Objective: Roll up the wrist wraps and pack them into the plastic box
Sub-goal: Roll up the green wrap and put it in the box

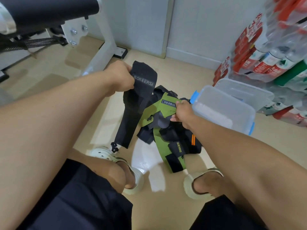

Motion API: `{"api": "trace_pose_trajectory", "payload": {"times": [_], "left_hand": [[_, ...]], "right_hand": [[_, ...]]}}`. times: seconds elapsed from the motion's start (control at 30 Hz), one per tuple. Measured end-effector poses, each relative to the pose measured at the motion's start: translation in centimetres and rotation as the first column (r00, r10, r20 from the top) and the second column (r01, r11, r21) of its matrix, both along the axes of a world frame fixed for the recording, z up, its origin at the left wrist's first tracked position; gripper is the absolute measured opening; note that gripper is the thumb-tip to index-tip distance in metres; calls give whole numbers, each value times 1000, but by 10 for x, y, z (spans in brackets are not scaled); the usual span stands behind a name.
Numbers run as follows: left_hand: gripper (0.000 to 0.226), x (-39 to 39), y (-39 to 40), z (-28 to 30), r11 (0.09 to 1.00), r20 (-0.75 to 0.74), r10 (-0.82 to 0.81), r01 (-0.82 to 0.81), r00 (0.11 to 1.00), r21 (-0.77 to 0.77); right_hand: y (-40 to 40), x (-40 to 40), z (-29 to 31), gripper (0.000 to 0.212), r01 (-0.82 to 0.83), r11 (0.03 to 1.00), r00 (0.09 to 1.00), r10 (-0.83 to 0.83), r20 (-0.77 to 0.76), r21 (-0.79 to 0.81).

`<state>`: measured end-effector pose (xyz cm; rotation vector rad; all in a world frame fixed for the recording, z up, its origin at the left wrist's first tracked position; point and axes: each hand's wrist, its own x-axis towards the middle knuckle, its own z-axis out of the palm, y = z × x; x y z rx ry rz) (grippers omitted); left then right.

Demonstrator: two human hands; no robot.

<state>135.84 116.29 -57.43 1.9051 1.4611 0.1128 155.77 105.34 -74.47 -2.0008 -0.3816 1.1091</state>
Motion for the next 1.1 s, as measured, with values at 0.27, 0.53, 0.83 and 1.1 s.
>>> {"api": "trace_pose_trajectory", "payload": {"times": [0.27, 0.53, 0.83, 1.1], "left_hand": [[55, 7, 6, -4, 998, -22, 59, -59, 998, 21], [57, 20, -11, 1, 979, 29, -162, 164, 986, -122], [88, 27, -26, 13, 940, -66, -341, 341, 938, -11], [18, 22, -14, 6, 995, 170, -84, 92, 982, -37]], "right_hand": [[0, 6, 11, 14, 77, 995, 990, -69, -122, 66], [16, -1, 56, 21, -26, 957, 952, 112, -286, 288], [20, 4, 137, 9, -356, 851, 831, 477, -285, 385], [14, 8, 106, 28, -155, 936, 902, 264, -341, 315]]}}
